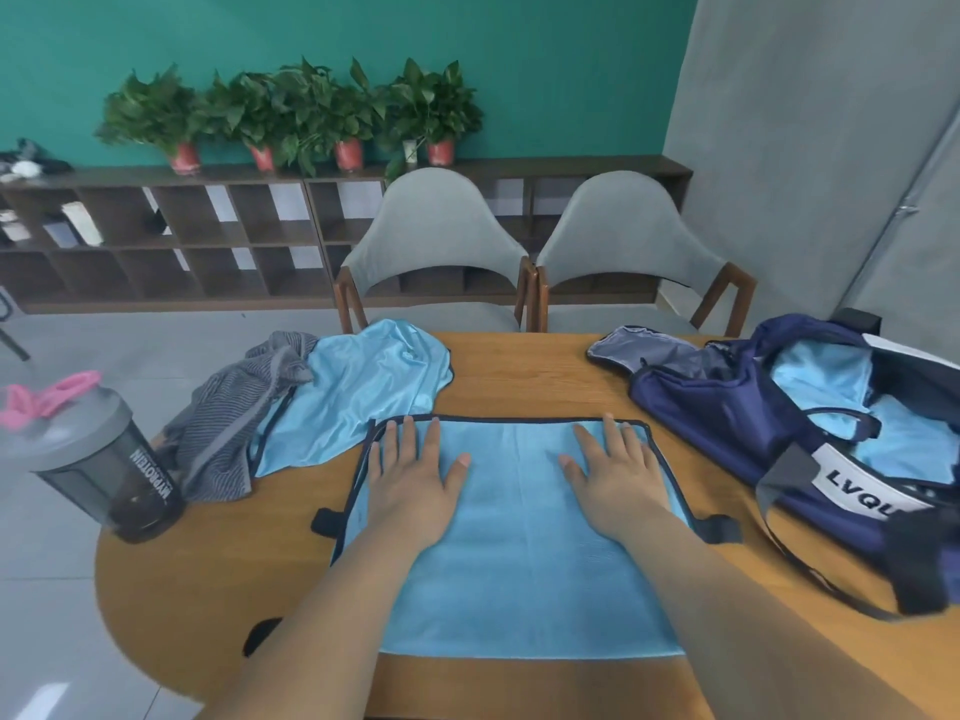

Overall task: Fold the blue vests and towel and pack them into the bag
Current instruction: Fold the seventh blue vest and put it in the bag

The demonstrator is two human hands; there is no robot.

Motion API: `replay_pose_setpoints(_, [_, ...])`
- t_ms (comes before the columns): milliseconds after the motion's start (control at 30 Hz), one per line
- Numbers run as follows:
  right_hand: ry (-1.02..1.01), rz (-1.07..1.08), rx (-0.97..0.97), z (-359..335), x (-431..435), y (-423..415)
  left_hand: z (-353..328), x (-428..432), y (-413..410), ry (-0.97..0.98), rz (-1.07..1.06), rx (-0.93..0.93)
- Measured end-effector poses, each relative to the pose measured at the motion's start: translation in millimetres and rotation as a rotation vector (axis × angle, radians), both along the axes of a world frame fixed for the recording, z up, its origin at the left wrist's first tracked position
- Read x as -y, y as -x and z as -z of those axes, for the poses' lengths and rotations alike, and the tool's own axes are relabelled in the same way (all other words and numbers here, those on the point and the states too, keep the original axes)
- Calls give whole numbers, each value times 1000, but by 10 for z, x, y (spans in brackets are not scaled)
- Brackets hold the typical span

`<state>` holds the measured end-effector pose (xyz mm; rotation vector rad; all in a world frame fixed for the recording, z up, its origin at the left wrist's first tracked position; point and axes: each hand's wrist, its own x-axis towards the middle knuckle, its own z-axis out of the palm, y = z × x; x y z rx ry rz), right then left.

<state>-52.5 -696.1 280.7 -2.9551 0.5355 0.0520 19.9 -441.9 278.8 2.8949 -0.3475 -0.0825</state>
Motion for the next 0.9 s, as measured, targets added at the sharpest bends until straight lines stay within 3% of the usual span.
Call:
replay_pose_setpoints(233, [-67, -166, 117, 85, -793, 470, 16, 229, 775, 3, 112, -3])
replay_pose_setpoints(367, [-36, -112, 111, 206, -549, 599, 141, -185, 735, -53, 17, 13])
replay_pose_setpoints(500, [3, -24, 107, 193, -102, 682, 86, -525, 654, -55, 70, 0])
replay_pose_setpoints(733, [85, 49, 113, 53, -104, 769, -9, -445, 771, -63, 96, 42])
replay_pose_setpoints(900, [-51, -148, 158, 90, -755, 956, 10, -53, 1162, 22, 230, 6])
